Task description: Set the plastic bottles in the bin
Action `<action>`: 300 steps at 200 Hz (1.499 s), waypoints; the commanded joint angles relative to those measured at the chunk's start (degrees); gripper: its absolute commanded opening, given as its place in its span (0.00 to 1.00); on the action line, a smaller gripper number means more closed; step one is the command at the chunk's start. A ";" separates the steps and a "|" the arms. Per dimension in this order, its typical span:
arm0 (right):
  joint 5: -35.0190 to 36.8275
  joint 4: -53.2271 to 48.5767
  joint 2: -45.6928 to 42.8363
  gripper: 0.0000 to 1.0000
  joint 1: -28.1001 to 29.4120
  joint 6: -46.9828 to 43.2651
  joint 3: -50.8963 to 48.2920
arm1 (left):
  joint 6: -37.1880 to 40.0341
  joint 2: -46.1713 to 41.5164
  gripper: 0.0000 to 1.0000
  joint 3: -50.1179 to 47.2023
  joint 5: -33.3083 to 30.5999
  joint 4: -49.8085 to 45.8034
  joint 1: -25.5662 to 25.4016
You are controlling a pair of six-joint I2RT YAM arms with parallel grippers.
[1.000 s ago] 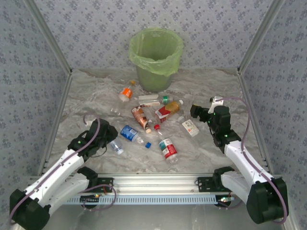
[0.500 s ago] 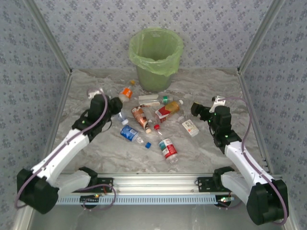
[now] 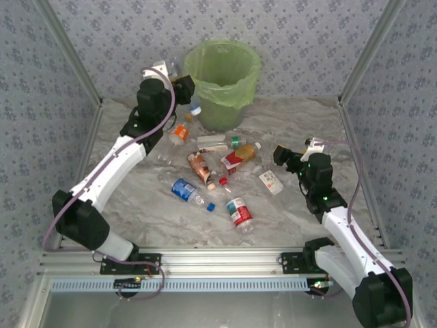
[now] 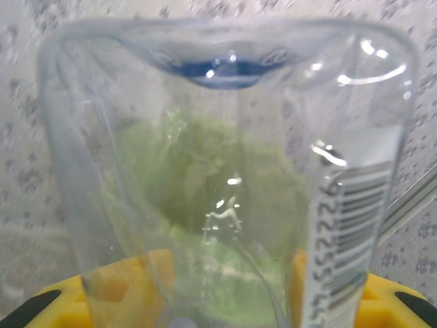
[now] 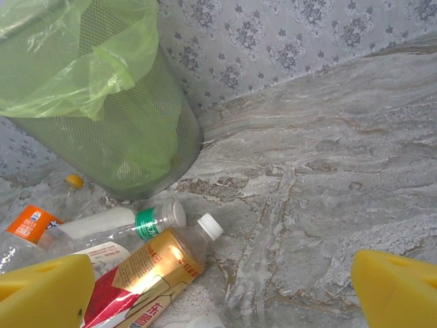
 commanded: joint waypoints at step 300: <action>3.13 -10.38 -4.26 0.99 0.65 -0.70 0.94 | -1.49 56.72 0.54 79.80 -2.41 -38.31 0.63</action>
